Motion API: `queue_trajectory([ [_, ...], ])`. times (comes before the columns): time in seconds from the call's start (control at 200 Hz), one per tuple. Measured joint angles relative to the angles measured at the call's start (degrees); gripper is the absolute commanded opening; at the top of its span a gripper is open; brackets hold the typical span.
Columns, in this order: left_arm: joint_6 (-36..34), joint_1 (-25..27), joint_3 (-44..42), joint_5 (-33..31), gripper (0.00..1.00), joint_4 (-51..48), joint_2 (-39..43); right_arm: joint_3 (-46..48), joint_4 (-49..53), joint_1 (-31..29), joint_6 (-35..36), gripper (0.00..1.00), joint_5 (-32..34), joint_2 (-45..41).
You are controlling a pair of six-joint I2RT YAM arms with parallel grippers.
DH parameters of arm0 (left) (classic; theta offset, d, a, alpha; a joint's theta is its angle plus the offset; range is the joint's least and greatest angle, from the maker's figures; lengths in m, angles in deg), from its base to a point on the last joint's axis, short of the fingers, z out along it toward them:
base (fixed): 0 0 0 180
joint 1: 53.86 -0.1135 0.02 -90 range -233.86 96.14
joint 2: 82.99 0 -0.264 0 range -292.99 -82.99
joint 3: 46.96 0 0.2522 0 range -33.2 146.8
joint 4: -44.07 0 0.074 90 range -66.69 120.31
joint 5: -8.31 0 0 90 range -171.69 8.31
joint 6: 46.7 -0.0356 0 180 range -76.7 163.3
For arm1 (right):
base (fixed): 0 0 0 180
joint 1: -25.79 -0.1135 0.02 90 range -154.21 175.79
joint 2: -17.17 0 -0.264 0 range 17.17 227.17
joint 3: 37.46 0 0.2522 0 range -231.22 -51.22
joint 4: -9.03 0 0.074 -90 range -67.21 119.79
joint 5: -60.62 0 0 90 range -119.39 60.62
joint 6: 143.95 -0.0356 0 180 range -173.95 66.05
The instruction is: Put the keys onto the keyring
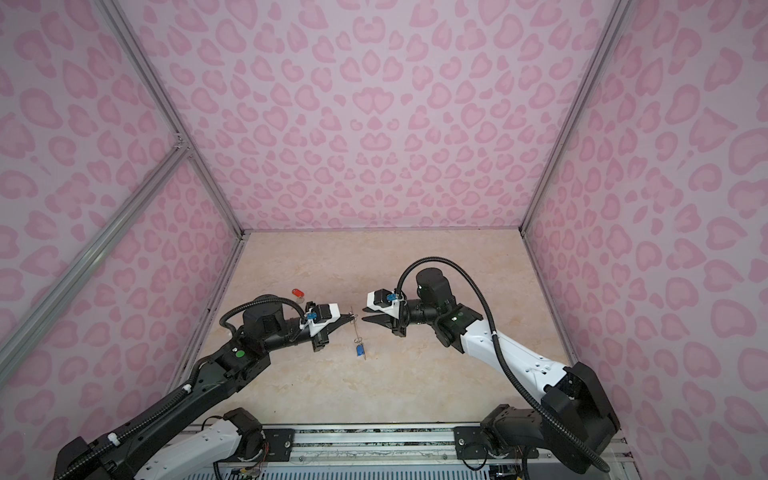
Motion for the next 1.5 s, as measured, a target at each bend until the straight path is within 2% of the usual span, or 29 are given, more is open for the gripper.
queue_trajectory([
  [0.295, -0.11, 0.00, 0.04, 0.00, 0.03, -0.02, -0.33, -1.09, -0.44, -0.79, -0.79, 0.22, -2.62, 0.52],
  [0.61, -0.48, 0.00, 0.04, 0.02, 0.03, -0.04, -0.33, -1.75, -1.77, -0.98, -2.19, 0.16, -4.37, 1.18],
  [0.865, -0.61, 0.00, 0.07, -0.02, 0.03, -0.42, -0.33, -2.71, -1.64, -1.27, -2.27, 0.00, -4.55, 2.27],
  [0.935, -0.92, 0.02, 0.33, -0.15, 0.12, -1.16, -0.35, -2.80, -1.29, -1.27, -2.16, 0.00, -4.55, 2.34],
  [1.0, -1.99, 0.20, 1.01, -0.70, 0.28, -2.34, -0.37, -3.28, -0.48, -1.29, -2.14, 0.00, -4.09, 2.34],
  [1.1, -4.22, 0.50, 2.71, -3.72, 0.34, -5.31, -0.22, -5.57, 4.11, -1.29, -0.17, 0.00, -2.69, 2.34],
  [1.29, -9.33, 1.66, 5.62, -8.70, 0.34, -11.06, 0.59, -12.37, 17.35, -1.29, 5.20, 0.00, 1.97, 2.95],
  [1.5, -11.52, 3.98, 7.13, -11.87, 0.32, -13.68, 0.15, -16.52, 28.70, -1.75, 8.63, 0.00, 6.03, 3.74],
])
